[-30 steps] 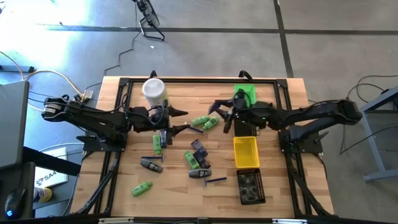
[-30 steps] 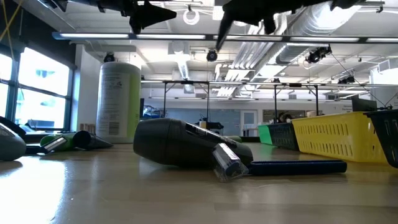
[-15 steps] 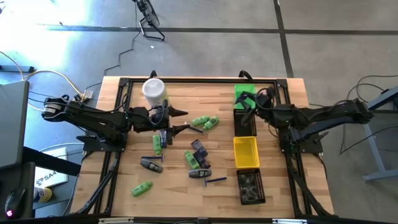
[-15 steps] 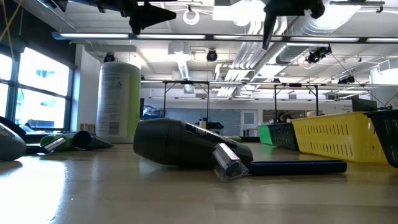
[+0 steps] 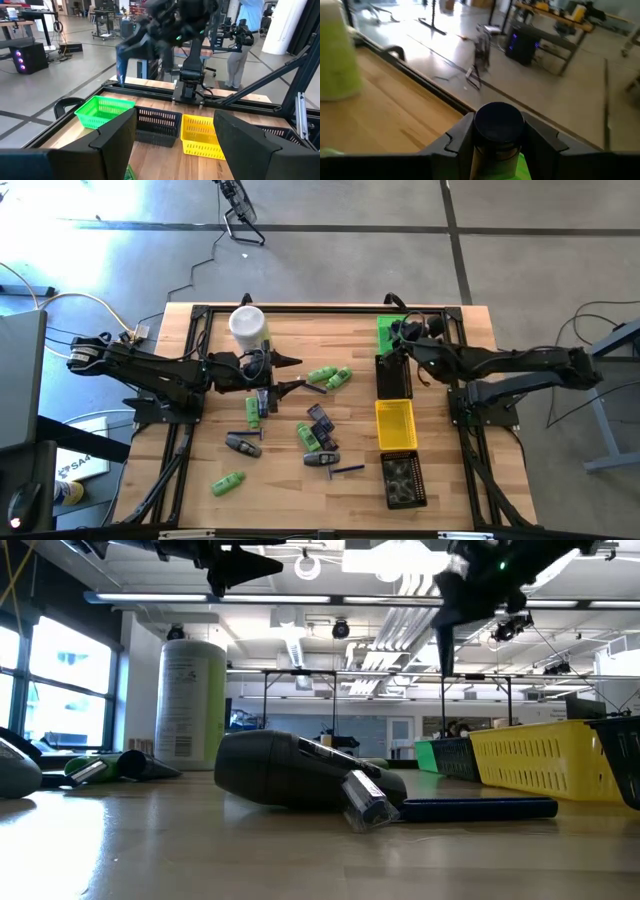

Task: Pick & Place Travel size toiletries
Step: Put the blue shave cream into the green basket, then put the green shampoo into the top black basket

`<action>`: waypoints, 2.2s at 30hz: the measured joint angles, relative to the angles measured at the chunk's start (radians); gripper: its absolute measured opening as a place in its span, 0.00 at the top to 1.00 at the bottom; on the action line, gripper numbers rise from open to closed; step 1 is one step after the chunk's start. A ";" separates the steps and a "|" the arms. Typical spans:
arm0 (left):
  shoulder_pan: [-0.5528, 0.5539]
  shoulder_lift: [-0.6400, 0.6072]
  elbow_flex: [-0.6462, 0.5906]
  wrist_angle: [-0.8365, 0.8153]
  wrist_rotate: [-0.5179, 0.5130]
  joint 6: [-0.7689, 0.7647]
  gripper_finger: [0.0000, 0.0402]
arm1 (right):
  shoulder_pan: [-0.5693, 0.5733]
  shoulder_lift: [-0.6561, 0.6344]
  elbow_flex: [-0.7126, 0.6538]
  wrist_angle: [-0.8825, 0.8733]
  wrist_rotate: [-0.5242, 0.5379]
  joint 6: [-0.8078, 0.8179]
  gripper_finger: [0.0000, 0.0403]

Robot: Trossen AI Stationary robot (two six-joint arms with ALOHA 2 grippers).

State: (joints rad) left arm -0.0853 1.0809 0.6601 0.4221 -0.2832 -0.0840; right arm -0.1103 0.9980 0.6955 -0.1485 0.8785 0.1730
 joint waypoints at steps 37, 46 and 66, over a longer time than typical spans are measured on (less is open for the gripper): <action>0.000 0.000 0.001 -0.006 0.000 -0.003 0.35 | -0.331 0.337 -0.043 0.009 -0.298 0.120 0.64; 0.000 0.000 0.001 -0.006 0.001 -0.003 0.35 | -0.331 0.336 -0.043 0.012 -0.223 0.119 0.43; 0.000 0.000 0.001 -0.006 0.001 0.001 0.35 | -0.182 0.114 -0.042 0.213 -0.622 0.006 0.62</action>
State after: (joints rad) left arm -0.0853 1.0813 0.6609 0.4156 -0.2825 -0.0834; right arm -0.2925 1.1121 0.6533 0.0647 0.2567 0.1791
